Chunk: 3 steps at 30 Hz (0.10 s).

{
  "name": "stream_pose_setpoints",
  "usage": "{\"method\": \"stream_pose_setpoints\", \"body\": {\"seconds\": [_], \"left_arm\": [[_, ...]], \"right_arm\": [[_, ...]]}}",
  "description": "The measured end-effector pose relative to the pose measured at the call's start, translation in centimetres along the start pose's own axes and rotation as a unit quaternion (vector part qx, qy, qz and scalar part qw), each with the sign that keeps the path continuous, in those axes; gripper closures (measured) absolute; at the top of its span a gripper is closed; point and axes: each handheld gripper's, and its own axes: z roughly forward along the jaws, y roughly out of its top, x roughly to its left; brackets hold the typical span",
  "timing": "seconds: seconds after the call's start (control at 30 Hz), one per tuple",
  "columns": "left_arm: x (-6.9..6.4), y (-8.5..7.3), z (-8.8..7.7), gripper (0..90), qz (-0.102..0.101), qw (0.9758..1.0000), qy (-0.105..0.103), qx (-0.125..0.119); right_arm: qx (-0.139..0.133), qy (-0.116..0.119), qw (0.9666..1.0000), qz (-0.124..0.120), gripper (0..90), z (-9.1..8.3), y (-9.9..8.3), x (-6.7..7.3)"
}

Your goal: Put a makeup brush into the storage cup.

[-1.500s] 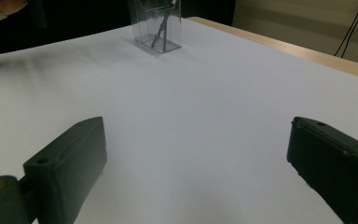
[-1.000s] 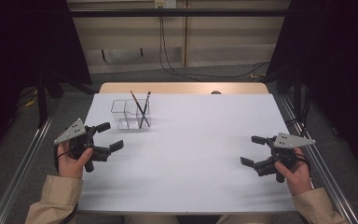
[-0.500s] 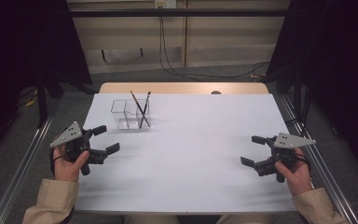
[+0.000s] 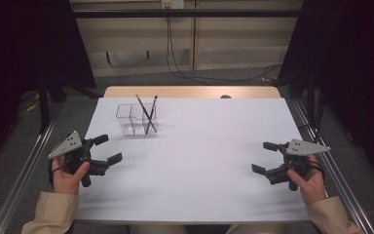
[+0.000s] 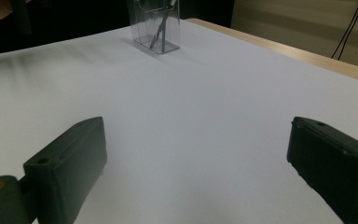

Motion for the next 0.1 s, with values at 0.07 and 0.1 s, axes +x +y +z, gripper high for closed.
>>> {"method": "stream_pose_setpoints", "body": {"seconds": [0.07, 0.1], "left_arm": [[0.01, 0.00, -0.02, 2.9, 0.002, 1.0000, 0.000, 0.001], [0.01, -0.01, -0.01, 3.0, 0.000, 1.0000, 0.000, -0.003]], "right_arm": [[0.000, -0.001, 1.0000, 0.000, 4.4, -0.02, 0.01, 0.00], [0.000, -0.001, 1.0000, 0.001, 4.4, -0.02, 0.00, -0.01]]}}
